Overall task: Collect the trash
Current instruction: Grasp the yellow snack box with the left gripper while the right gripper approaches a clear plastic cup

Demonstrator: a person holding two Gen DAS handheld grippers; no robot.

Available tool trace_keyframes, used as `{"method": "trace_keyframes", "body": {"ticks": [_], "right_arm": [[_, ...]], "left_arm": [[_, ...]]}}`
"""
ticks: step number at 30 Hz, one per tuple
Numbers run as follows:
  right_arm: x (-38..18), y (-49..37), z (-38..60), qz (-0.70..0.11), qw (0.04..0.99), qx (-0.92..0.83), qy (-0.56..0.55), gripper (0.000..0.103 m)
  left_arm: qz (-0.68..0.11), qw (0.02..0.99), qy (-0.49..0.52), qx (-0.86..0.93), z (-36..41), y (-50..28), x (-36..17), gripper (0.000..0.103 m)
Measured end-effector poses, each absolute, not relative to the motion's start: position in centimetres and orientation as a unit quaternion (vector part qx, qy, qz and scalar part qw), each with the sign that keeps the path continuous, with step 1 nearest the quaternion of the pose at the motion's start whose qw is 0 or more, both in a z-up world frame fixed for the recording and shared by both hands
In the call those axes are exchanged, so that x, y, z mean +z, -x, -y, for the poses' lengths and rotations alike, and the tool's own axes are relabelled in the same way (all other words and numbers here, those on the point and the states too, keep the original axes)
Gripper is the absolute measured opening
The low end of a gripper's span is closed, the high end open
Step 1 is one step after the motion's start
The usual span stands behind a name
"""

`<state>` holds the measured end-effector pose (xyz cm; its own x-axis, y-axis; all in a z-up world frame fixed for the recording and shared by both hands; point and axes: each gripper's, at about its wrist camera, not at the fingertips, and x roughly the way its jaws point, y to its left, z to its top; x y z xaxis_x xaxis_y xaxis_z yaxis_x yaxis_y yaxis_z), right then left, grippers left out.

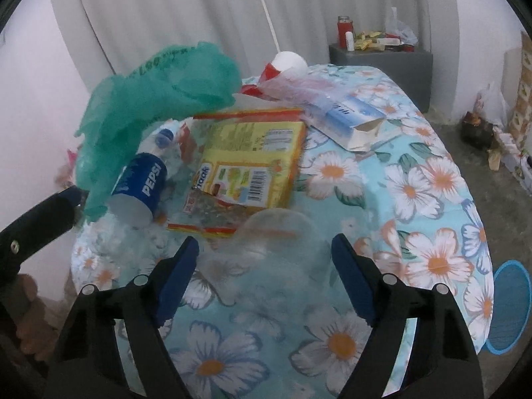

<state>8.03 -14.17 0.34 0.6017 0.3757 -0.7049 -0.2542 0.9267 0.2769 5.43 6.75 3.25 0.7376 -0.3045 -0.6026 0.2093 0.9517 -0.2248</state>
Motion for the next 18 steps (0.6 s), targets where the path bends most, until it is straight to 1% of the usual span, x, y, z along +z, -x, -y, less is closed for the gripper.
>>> {"method": "trace_keyframes", "body": {"ticks": [5,8,9,10,12,14,18], "right_arm": [[0.8,-7.3,18.4,-0.400,0.901,0.139,-0.094,0.079],[0.6,-7.1,21.3,-0.401,0.904,0.107,-0.107,0.079],[0.4,-7.3,22.1,-0.403,0.903,0.098,-0.112,0.079],[0.2,-7.4,22.8,-0.405,0.902,0.094,-0.119,0.079],[-0.3,-7.6,23.8,-0.408,0.898,0.091,-0.135,0.079],[-0.6,-7.7,24.3,-0.408,0.896,0.096,-0.147,0.079],[-0.9,-7.8,24.3,-0.403,0.897,0.102,-0.148,0.079]], "left_arm": [[-0.339,0.926,0.048,-0.157,-3.6,-7.3,3.4,0.094],[-0.347,0.926,0.004,-0.147,-1.1,-8.7,2.7,0.094],[-0.352,0.925,-0.011,-0.141,-0.2,-9.2,2.3,0.093],[-0.358,0.924,-0.022,-0.134,0.4,-9.7,1.9,0.085],[-0.368,0.923,-0.044,-0.108,1.2,-10.7,1.1,0.075],[-0.367,0.923,-0.085,-0.084,2.0,-11.4,0.1,0.074],[-0.366,0.918,-0.131,-0.078,3.2,-11.5,-0.5,0.074]]}}
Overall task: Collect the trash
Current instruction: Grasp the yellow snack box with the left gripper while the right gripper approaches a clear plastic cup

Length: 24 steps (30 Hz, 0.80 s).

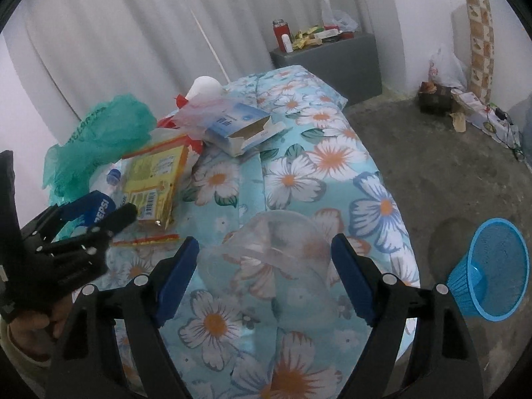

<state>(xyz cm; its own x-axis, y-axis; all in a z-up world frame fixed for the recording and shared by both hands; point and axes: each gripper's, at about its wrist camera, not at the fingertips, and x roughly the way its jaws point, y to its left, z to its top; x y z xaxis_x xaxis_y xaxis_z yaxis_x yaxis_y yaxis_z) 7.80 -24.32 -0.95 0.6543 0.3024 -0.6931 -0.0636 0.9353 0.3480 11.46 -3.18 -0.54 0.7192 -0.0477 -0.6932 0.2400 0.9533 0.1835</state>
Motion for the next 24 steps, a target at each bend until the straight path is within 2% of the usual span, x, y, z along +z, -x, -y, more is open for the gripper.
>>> {"method": "trace_keyframes", "body": {"ticks": [8,14,16,21,24], "right_arm": [[-1.6,-8.0,25.7,-0.396,0.891,0.125,-0.185,0.079],[-2.1,-7.8,26.6,-0.390,0.885,0.135,-0.215,0.079],[-2.3,-7.8,26.8,-0.388,0.885,0.137,-0.219,0.079],[-2.6,-7.9,26.9,-0.384,0.884,0.140,-0.227,0.079],[-2.7,-7.9,27.1,-0.382,0.883,0.141,-0.235,0.079]], "left_arm": [[-0.364,0.899,-0.235,-0.059,6.9,-12.3,-2.8,0.072],[-0.400,0.891,-0.206,-0.057,6.1,-14.0,-4.1,0.038],[-0.410,0.893,-0.176,-0.066,5.4,-14.2,-4.1,0.021],[-0.402,0.901,-0.147,-0.073,4.4,-13.5,-3.4,0.007],[-0.392,0.906,-0.138,-0.081,4.3,-12.7,-2.6,0.005]]}}
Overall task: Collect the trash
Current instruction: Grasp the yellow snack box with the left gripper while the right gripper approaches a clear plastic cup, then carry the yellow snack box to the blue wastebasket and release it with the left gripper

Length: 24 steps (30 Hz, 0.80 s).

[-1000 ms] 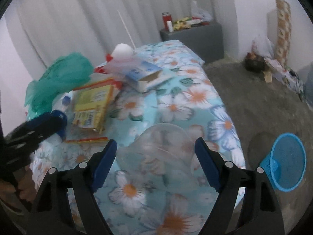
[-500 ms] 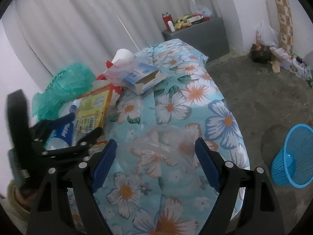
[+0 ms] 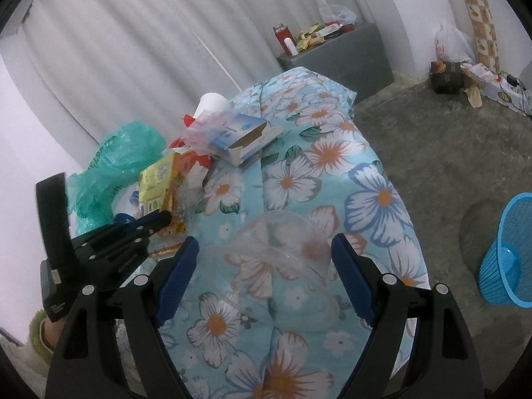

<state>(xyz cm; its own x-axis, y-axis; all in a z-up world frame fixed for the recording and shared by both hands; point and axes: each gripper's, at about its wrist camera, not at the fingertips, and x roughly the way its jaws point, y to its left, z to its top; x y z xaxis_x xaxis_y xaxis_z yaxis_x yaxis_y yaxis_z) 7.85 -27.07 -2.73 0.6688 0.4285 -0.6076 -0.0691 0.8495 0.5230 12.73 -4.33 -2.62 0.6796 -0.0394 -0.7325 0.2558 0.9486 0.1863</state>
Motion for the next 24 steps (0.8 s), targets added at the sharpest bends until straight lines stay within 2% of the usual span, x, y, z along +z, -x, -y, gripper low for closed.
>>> {"method": "trace_keyframes", "body": {"ticks": [6,15,20,24], "right_arm": [[-1.6,-6.9,27.7,-0.364,0.889,0.141,-0.240,0.079],[2.7,-4.9,32.7,-0.284,0.914,0.102,-0.270,0.079],[4.1,-2.6,41.2,-0.221,0.916,-0.010,-0.335,0.079],[1.8,-0.2,48.5,-0.196,0.882,-0.107,-0.414,0.079]], "left_arm": [[-0.356,0.920,-0.126,-0.105,4.7,-9.6,0.6,0.003],[-0.309,0.917,-0.039,-0.250,7.4,-7.8,7.9,0.003],[-0.338,0.857,0.031,-0.387,12.8,-11.2,9.1,0.003],[-0.431,0.759,0.098,-0.478,20.5,-16.4,6.3,0.003]]}}
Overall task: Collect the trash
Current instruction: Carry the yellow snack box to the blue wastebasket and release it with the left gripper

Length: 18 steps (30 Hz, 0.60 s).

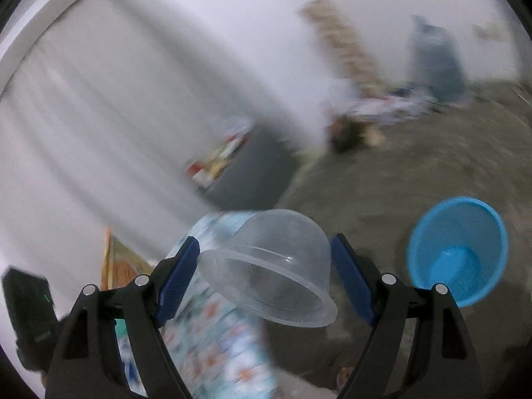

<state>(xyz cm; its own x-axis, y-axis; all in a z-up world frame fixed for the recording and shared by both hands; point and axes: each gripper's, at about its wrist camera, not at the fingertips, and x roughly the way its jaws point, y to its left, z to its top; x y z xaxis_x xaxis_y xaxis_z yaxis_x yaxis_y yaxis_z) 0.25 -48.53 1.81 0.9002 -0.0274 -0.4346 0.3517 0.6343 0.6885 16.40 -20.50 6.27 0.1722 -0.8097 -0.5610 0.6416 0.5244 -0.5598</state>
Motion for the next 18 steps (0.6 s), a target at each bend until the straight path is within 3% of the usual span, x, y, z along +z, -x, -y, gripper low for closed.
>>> {"method": "trace_keyframes", "body": {"ticks": [8,15,17,18], "right_arm": [[-7.4,2.1,59.5,-0.195,0.787,-0.225,-0.541,0.079],[-17.0,2.1,66.3,-0.197,0.710,-0.259,-0.624,0.079],[-19.8,2.0,68.0,-0.199,0.692,-0.273,-0.638,0.080],[-20.9,2.0,68.6,-0.206,0.688,-0.275,-0.639,0.080]], "left_arm": [[-0.568,0.642,0.055,-0.512,38.9,-20.0,-4.1,0.003],[-0.627,0.587,0.032,-0.511,50.3,-20.3,-13.6,0.005],[-0.642,0.591,0.015,-0.489,51.8,-20.3,-16.4,0.008],[-0.648,0.598,0.009,-0.471,52.7,-20.3,-17.9,0.020]]}}
